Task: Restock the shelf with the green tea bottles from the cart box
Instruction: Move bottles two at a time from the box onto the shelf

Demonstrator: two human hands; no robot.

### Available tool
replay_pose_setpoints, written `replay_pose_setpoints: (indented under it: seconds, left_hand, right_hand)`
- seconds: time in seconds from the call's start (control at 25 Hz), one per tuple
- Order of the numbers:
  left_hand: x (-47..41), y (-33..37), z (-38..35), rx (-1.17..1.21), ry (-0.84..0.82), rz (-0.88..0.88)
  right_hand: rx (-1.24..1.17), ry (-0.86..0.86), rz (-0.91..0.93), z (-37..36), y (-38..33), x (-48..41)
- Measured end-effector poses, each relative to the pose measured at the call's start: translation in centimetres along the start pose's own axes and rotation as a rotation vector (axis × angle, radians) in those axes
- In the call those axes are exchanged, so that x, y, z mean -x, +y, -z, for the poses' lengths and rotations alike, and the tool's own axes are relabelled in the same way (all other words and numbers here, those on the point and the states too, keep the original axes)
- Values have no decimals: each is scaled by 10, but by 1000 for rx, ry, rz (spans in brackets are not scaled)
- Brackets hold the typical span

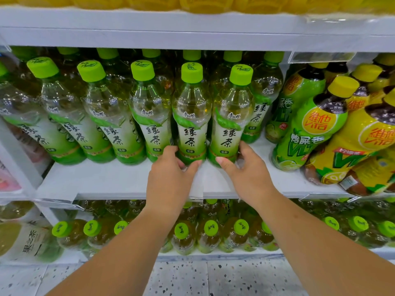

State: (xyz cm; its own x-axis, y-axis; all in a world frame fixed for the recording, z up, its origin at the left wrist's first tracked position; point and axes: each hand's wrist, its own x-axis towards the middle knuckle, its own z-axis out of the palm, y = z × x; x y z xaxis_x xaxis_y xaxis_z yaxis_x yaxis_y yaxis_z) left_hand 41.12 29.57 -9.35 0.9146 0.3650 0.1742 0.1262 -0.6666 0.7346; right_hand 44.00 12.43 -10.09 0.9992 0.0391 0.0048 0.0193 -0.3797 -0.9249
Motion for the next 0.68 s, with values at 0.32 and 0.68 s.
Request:
replay_pose_setpoints:
  seconds: [0.32, 0.68]
  left_hand:
    - [2, -10, -1, 30, -31, -70]
    - [3, -8, -3, 15, -31, -34]
  right_hand:
    - [120, 47, -68, -10, 17, -10]
    - [133, -3, -92, -5, 11, -9]
